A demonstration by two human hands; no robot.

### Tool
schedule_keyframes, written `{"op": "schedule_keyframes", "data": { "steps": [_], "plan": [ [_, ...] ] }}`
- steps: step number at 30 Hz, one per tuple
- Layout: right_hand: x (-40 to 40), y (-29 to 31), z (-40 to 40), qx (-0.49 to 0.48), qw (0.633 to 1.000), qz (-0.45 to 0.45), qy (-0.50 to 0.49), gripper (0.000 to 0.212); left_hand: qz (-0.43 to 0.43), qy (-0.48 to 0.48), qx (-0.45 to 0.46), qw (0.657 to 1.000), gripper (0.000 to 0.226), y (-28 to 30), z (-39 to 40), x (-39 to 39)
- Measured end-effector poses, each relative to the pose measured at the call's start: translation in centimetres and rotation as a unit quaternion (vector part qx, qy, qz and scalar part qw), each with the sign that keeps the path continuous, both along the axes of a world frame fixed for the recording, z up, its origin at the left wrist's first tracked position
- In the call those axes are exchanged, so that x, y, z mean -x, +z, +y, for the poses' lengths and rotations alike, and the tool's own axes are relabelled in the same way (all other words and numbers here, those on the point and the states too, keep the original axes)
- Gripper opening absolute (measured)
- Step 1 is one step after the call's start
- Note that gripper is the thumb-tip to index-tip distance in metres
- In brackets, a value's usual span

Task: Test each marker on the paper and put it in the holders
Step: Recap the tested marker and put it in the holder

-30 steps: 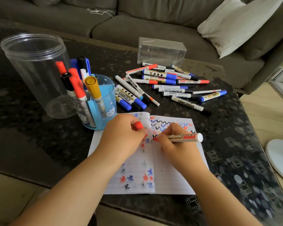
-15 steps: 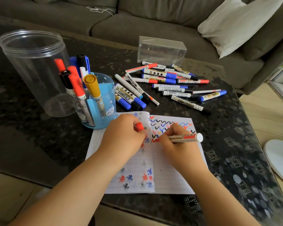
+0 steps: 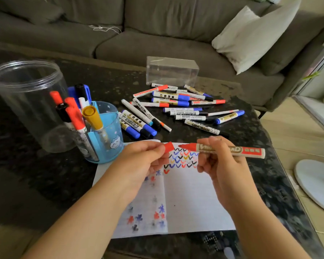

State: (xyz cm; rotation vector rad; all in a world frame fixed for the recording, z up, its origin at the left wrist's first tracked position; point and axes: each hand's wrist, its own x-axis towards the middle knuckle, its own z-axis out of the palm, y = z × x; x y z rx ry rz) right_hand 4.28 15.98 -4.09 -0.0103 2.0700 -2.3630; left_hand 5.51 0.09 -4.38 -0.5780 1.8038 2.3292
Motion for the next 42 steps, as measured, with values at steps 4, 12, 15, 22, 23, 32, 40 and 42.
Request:
{"op": "schedule_keyframes", "data": {
  "steps": [4,12,15,22,23,32,40,42],
  "plan": [
    [0.1,0.4,0.5,0.005,1.000,0.010,-0.019,0.025,0.021,-0.033,0.003,0.999,0.011,0.1,0.7,-0.1],
    [-0.1,0.6,1.6,-0.017,1.000,-0.003,-0.002,0.025,0.087,-0.144,0.125,0.978,0.013,0.2,2.2,-0.5],
    [-0.1,0.7,2.0,-0.042,0.999,0.001,-0.018,0.038,0.099,-0.187,0.218,0.953,0.016,0.1,2.7,-0.6],
    [-0.6,0.3,0.9,-0.020,0.999,0.009,-0.027,0.030,0.154,-0.163,0.240,0.944,0.020,0.2,3.8,-1.6],
    [-0.7,0.3,0.7,-0.015,1.000,0.010,-0.021,0.031,0.159,-0.157,0.244,0.944,0.020,0.1,3.8,-1.8],
    [-0.9,-0.4,-0.3,0.067,0.996,-0.057,0.025,0.037,0.180,-0.131,0.324,0.919,0.018,0.1,2.8,-2.4],
    [-1.0,0.0,-0.6,0.003,0.985,-0.155,0.081,0.035,0.186,-0.039,0.379,0.906,0.013,0.3,1.0,-2.0],
    [-0.9,-0.1,-0.4,-0.206,0.973,-0.101,0.020,0.026,0.195,-0.024,0.393,0.898,0.016,0.3,0.2,-2.1]
  ]
}}
